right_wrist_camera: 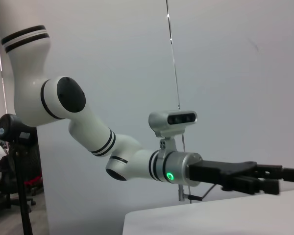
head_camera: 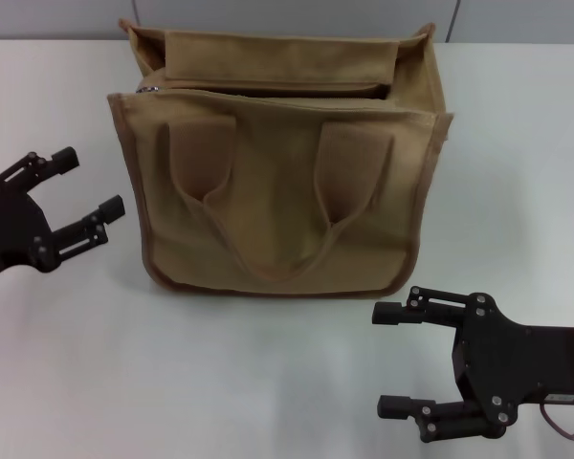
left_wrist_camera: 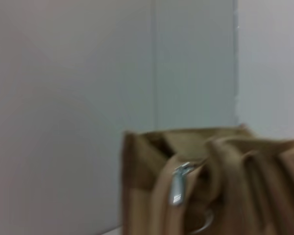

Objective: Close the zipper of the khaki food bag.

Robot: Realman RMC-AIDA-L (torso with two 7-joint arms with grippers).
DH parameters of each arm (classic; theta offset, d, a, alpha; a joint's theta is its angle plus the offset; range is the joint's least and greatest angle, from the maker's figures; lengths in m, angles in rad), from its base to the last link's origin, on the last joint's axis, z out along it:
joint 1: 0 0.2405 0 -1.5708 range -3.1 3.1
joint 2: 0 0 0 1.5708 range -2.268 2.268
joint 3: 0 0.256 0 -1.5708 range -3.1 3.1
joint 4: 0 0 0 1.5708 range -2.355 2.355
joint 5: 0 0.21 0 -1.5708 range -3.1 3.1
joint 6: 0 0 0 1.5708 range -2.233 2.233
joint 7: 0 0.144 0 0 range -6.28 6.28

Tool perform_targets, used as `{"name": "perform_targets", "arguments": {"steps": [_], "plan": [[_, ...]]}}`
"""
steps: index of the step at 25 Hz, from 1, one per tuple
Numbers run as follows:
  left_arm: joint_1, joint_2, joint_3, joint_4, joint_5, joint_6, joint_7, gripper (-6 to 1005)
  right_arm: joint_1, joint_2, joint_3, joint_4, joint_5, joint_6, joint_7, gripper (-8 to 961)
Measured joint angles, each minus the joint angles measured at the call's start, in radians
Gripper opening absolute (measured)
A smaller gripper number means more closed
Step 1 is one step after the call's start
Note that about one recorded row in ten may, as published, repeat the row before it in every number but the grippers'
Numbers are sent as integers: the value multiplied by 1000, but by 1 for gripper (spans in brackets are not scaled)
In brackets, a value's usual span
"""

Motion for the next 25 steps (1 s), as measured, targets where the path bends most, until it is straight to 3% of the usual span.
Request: {"name": "perform_targets", "arguments": {"steps": [6, 15, 19, 25], "plan": [[-30, -1, -2, -63, -73, -126, 60, 831, 2, 1, 0, 27, 0, 13, -23, 798], [-100, -6, -6, -203, -171, -156, 180, 830, 12, 2, 0, 80, 1, 52, -42, 797], [-109, -6, -5, -282, -303, -150, 253, 830, 17, 3, 0, 103, 1, 70, -59, 797], [-114, -7, -2, -315, -327, -140, 271, 829, 19, 3, 1, 108, 2, 79, -59, 796]]}}
